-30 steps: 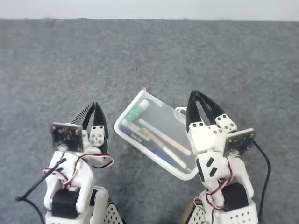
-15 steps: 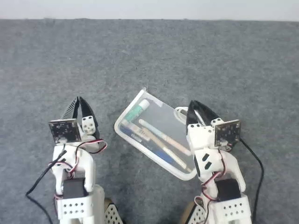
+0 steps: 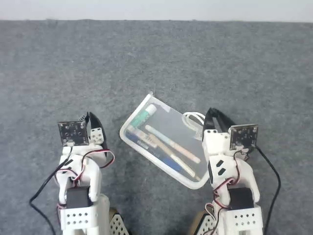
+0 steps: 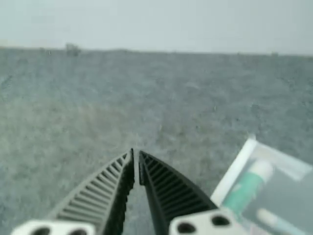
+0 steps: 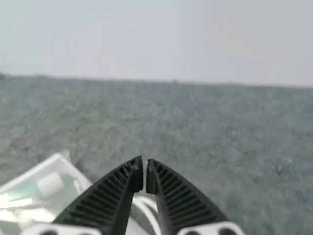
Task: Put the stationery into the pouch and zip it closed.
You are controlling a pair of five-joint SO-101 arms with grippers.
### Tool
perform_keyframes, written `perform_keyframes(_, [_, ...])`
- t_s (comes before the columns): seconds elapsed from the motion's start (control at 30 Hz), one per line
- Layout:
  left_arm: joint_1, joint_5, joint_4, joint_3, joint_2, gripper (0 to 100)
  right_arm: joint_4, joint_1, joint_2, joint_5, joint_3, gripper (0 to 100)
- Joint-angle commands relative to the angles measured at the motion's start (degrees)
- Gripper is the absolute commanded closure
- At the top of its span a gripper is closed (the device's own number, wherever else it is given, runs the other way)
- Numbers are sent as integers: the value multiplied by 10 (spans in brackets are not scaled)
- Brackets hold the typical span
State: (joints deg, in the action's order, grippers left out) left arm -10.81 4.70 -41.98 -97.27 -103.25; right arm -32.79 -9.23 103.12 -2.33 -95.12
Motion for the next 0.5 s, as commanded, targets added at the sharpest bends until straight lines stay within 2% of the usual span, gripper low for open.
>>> perform_keyframes(0.0, [2,0,-67,7,-11,988,-80,10,8,-5,-13,991])
perform_keyframes(0.37, [-2,-4,-223,7,-11,988,-295,10,8,-3,-13,991])
perform_keyframes(0.47, [-2,-4,-244,7,-11,988,-355,10,8,-3,-13,991])
